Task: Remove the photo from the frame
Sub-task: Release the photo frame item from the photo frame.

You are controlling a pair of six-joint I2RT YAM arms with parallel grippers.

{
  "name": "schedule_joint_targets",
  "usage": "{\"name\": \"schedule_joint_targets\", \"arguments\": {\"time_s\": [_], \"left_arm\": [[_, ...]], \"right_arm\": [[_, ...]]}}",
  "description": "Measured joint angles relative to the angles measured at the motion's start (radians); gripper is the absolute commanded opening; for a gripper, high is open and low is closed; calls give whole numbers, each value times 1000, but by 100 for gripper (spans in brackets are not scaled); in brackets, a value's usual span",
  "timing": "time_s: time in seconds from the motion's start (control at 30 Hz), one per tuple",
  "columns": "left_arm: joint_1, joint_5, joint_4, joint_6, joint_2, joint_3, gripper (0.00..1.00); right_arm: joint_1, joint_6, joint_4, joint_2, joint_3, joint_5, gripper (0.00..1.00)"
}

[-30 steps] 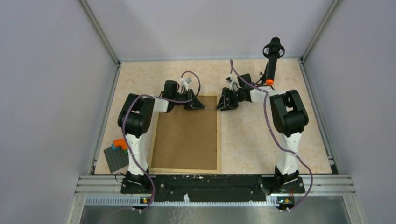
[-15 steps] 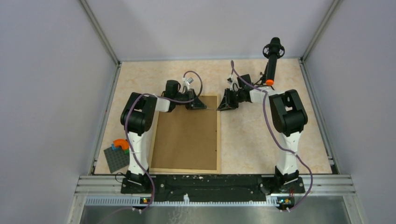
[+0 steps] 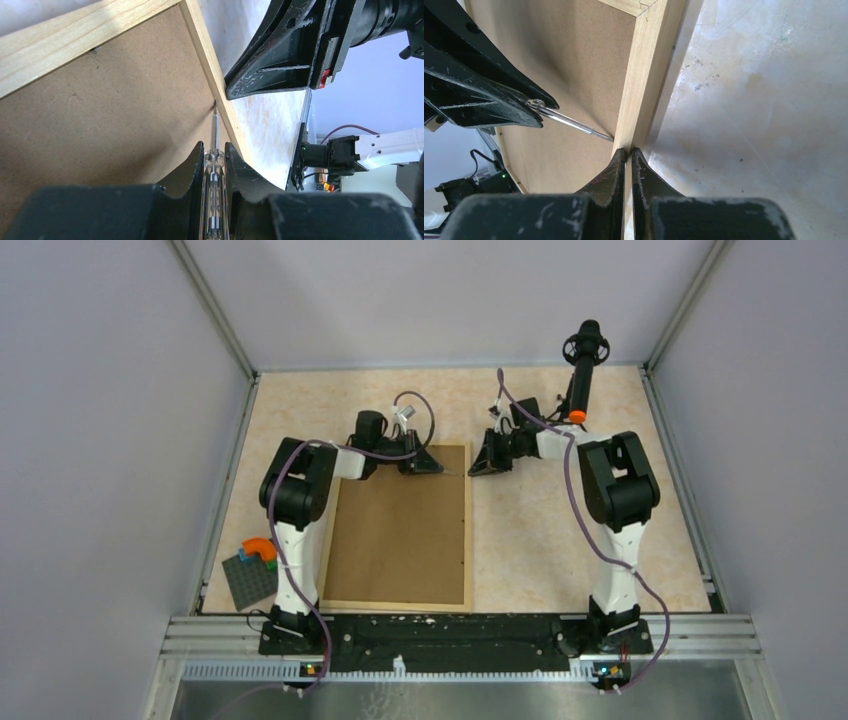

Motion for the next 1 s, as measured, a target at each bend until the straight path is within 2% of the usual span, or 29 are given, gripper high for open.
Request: {"name": "schedule_joint_targets", "arguments": {"time_s": [0.27,0.67,0.9,1.0], "left_arm": [[-28,-50,-35,30,-30,5,0],[-119,-224,-217,242,-95,100,0],[-227,-376,-203,416,-99,196,0],[-299,-334,-272,417,-101,203,0]], "right_arm": [[-3,10,-22,1,11,12,0],[-18,19,-52,10,34,27,0],[-18,26,-59,12,37,26,0],[-5,5,-36,30,52,-1,0]]}}
